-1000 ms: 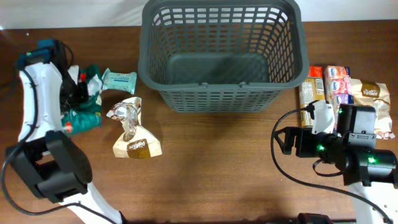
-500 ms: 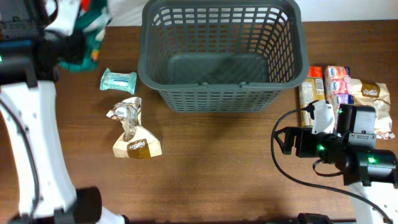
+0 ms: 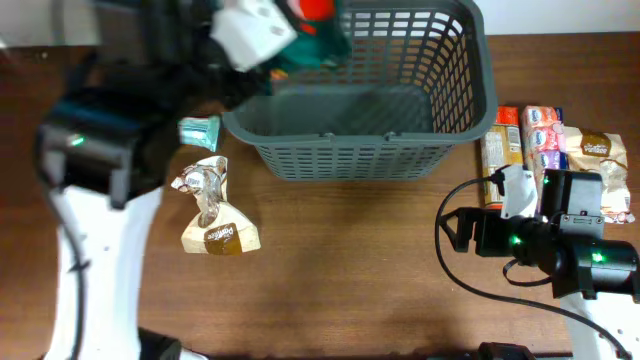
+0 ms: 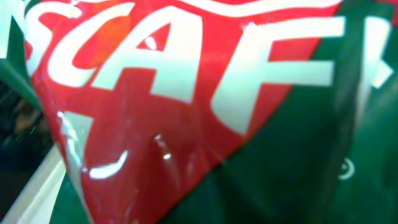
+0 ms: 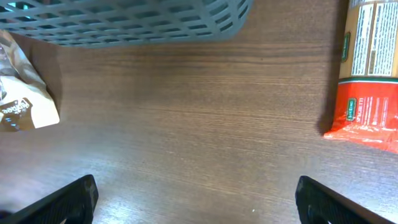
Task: Pack container
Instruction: 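Lift the Nescafé bag with the left gripper and drop it into the basket, then move the left gripper to the clear pastry bag and grasp it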
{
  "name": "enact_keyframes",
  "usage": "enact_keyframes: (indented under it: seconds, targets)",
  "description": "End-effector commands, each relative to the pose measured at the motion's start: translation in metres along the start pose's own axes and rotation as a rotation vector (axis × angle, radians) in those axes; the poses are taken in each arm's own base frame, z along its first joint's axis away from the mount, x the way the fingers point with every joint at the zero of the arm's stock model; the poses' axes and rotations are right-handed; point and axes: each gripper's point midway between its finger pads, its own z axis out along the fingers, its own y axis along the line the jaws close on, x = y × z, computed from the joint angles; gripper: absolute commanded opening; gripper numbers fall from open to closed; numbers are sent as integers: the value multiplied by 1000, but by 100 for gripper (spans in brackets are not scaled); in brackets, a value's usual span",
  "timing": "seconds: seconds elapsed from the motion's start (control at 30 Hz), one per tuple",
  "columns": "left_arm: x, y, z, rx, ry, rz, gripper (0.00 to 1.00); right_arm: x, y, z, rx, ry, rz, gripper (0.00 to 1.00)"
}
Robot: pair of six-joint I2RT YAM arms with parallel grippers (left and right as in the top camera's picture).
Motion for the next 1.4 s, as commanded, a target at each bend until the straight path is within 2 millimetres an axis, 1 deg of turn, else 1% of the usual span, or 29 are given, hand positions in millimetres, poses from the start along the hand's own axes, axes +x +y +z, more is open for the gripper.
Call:
enact_keyframes:
  seconds: [0.0, 0.03, 0.07, 0.13, 0.2, 0.27, 0.33, 0.43, 0.53, 0.57, 0.6, 0.63, 0.67, 0.73, 0.8, 0.87, 0.93, 1.0, 1.07, 1.13, 1.17, 1.23, 1.27, 1.37]
  targets:
    - [-18, -15, 36, 68, -63, 97, 2, -1, 6, -3, -20, 1, -2, 99]
    - [-16, -20, 48, 88, -55, 96, 2, 0, 6, -3, -20, 5, 0, 99]
    - [-6, -30, 76, 131, -24, 93, 2, 3, 6, -3, -20, 17, 5, 99]
    - [5, -40, 105, 171, 6, 86, 2, 6, 6, -3, -20, 30, 11, 99]
    - [17, -52, 132, 213, 33, 67, 2, 8, 6, -3, -20, 38, 14, 99]
    - [27, -63, 154, 253, 53, 23, 2, 9, 6, -3, -20, 42, 15, 99]
    - [35, -76, 171, 303, 66, -12, 2, 10, 6, -3, -20, 46, 17, 99]
    - [46, -90, 189, 339, 98, -38, 2, 11, 6, -3, -20, 50, 19, 99]
    - [51, -100, 199, 361, 117, -58, 2, 11, 6, -4, -19, 51, 19, 99]
    - [52, -102, 200, 365, 121, -63, 7, 11, 6, -4, -19, 51, 19, 99]
    - [53, -103, 201, 366, 126, -76, 15, 11, 6, -4, -19, 51, 19, 99]
    - [53, -104, 201, 368, 130, -87, 28, 11, 6, -4, -19, 51, 19, 99]
    - [54, -104, 201, 369, 132, -92, 37, 11, 6, -4, -19, 51, 19, 99]
    - [56, -104, 200, 367, 142, -92, 41, 11, 6, -4, -19, 51, 19, 99]
    - [57, -101, 199, 350, 157, -93, 44, 11, 6, -4, -19, 51, 19, 99]
    - [59, -91, 193, 299, 189, -113, 44, 11, 6, -4, -19, 51, 19, 99]
    - [60, -79, 182, 245, 216, -115, 44, 11, 6, -4, -19, 51, 19, 99]
    - [58, -66, 165, 189, 240, -105, 44, 11, 6, -4, -19, 51, 19, 99]
    - [56, -48, 140, 102, 268, -118, 45, 11, 6, -4, -19, 51, 19, 99]
    - [55, -24, 114, -13, 293, -145, 50, 11, 6, -4, -19, 51, 19, 99]
    - [55, -11, 99, -73, 304, -156, 53, 12, 6, -4, -19, 52, 20, 99]
    - [58, 19, 63, -205, 325, -198, 57, 13, 6, -4, -19, 56, 21, 99]
    - [62, 34, 41, -269, 327, -248, 60, 14, 6, -4, -19, 61, 24, 99]
    - [78, 60, 0, -372, 326, -404, 64, 16, 6, -4, -19, 69, 27, 99]
